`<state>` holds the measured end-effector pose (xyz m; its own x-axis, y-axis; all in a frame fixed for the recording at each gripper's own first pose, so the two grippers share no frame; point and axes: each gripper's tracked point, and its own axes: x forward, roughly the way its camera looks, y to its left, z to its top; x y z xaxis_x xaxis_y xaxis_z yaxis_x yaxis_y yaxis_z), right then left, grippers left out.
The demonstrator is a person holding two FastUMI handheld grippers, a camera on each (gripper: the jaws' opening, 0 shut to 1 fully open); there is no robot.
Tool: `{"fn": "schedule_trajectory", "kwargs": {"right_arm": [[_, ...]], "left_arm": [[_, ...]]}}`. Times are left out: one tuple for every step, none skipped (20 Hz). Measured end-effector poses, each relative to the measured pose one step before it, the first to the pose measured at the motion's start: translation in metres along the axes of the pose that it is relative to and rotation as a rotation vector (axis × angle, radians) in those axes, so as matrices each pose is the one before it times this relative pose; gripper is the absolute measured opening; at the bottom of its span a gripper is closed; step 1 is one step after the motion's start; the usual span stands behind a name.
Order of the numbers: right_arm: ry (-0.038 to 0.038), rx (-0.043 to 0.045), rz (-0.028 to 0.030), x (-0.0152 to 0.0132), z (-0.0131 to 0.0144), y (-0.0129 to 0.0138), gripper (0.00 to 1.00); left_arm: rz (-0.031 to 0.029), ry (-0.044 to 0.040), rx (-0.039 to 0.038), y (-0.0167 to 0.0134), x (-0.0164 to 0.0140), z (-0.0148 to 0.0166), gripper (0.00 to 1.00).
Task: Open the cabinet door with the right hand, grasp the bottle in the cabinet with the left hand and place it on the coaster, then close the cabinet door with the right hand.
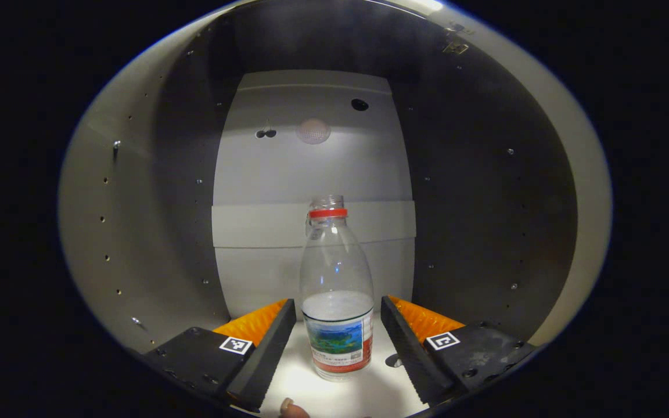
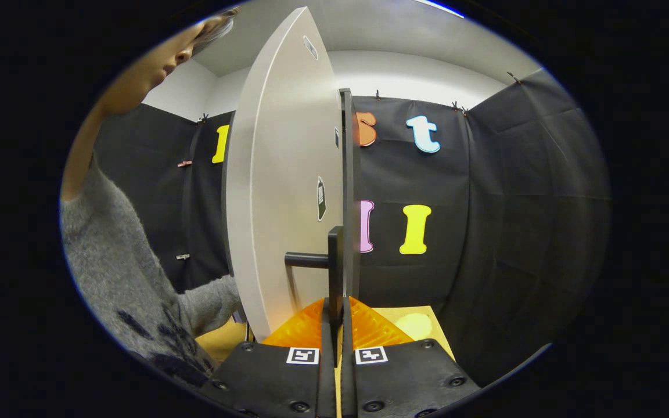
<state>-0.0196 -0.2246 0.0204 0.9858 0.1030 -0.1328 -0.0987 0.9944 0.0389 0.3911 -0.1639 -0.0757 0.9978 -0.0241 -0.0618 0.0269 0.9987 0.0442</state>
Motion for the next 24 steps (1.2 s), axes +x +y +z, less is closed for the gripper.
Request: {"fn": "schedule_trajectory", "kwargs": {"right_arm": [[0.00368,0.00459,-0.0021,0.00114,0.0004,0.00047,0.08],[0.00248,0.0031,-0.00342,-0.00021,-0.0005,-0.00055,0.08],[0.00131,0.00107,-0.00215,0.0002,-0.00011,0.00014,0.08],[-0.00013,0.00037,-0.00146,-0.00064,0.0002,-0.00014,0.08],[-0.00065,0.00034,-0.00174,0.00023,-0.00015,-0.00016,0.08],[-0.00077,0.00373,-0.00245,-0.00015,-0.00013,0.00019,0.08],[-0.00221,0.00344,-0.00524,-0.00026,-0.00032,-0.00034,0.08],[-0.00828,0.00284,-0.00624,-0.00044,0.00133,-0.00033,0.08],[-0.01024,0.00548,-0.003,0.00049,0.00072,-0.00061,0.08],[-0.00831,0.01001,0.00273,-0.00034,0.00015,0.00057,0.08],[0.00047,0.01525,0.00851,-0.0001,-0.00127,0.00088,0.08],[0.00976,0.01261,-0.01469,0.00018,-0.0042,-0.00459,0.08],[0.00916,0.01874,0.00375,-0.00374,-0.00141,-0.00112,0.16],[-0.00272,0.01414,0.0042,-0.003,-0.00115,-0.0012,0.23],[-0.00165,0.00567,0.00029,-0.00387,-0.00047,-0.00036,0.31],[0.00203,-0.00204,-0.01365,-0.00354,-0.00098,-0.00274,0.31],[0.00421,-0.0097,-0.02329,-0.00417,-0.00281,-0.00463,0.32],[0.00388,-0.00983,-0.01089,-0.00669,-0.00193,-0.00131,0.33],[-0.00156,-0.01218,-0.02244,-0.00379,-0.00093,-0.00326,0.41],[-0.00139,-0.0038,-0.01597,-0.00652,-0.00088,-0.00287,0.45],[-0.00593,0.00209,-0.02287,-0.00593,0.00126,-0.00366,0.55],[-0.00767,0.00714,-0.0199,-0.00707,0.00232,-0.00229,0.68],[-0.01345,0.00819,-0.02311,-0.00701,0.00286,-0.00239,0.69],[-0.02017,0.00521,-0.02894,-0.0069,0.00519,-0.00404,0.71]], "left_arm": [[-0.00922,0.00439,-0.00413,-0.00249,0.00489,0.00025,0.93],[-0.00663,0.00232,-0.00289,-0.00085,0.00492,-0.00032,0.99],[-0.00019,0.0021,-0.00146,0.00004,0.00458,0.00018,0.99],[-0.00047,0.01198,-0.00134,-0.00105,0.00481,-0.00181,0.99],[0.00285,0.00527,-0.00171,-0.00055,-0.00137,0.00147,0.93],[-0.00903,0.00868,0.00069,-0.00048,0.00023,-0.00243,0.86],[-0.01311,0.00028,-0.00102,-0.00369,-0.00402,0.00189,0.78],[-0.01135,-0.01829,-0.002,-0.00377,-0.00481,0.0052,0.76],[-0.00258,-0.01904,0.00914,-0.00085,-0.00768,0.0061,0.76],[-0.00522,-0.00989,0.02254,-0.00065,-0.00797,0.00357,0.76],[-0.0096,-0.00841,0.02815,-0.00197,-0.00635,0.00533,0.76],[-0.01098,-0.00596,0.02419,-0.00224,-0.00912,0.00411,0.76],[-0.00157,-0.01194,0.02269,0.00071,-0.01287,0.00568,0.76],[0.00417,-0.01303,0.01895,-0.00178,-0.02067,0.00627,0.76],[-0.015,-0.01189,0.00927,-0.00517,-0.01626,0.00703,0.76],[-0.02258,-0.00843,-0.00347,-0.00543,-0.01637,0.00734,0.76],[-0.02315,-0.00426,-0.01066,-0.00282,-0.01465,0.00635,0.76],[-0.02077,-0.00166,-0.01261,0.001,-0.00406,0.00073,0.76],[-0.01685,-0.00006,-0.00631,-0.00303,-0.01267,0.00406,0.76],[-0.00688,-0.00261,0.00329,-0.00295,-0.01442,0.00734,0.76],[-0.0006,-0.00182,0.007,-0.00045,-0.01276,0.00586,0.75],[-0.00012,-0.00694,0.00117,-0.00182,-0.01282,0.00541,0.75],[-0.00682,-0.00614,-0.00887,-0.00245,-0.01302,0.00578,0.75],[-0.01324,-0.00643,-0.02219,-0.00179,-0.01163,0.00248,0.76]]}}
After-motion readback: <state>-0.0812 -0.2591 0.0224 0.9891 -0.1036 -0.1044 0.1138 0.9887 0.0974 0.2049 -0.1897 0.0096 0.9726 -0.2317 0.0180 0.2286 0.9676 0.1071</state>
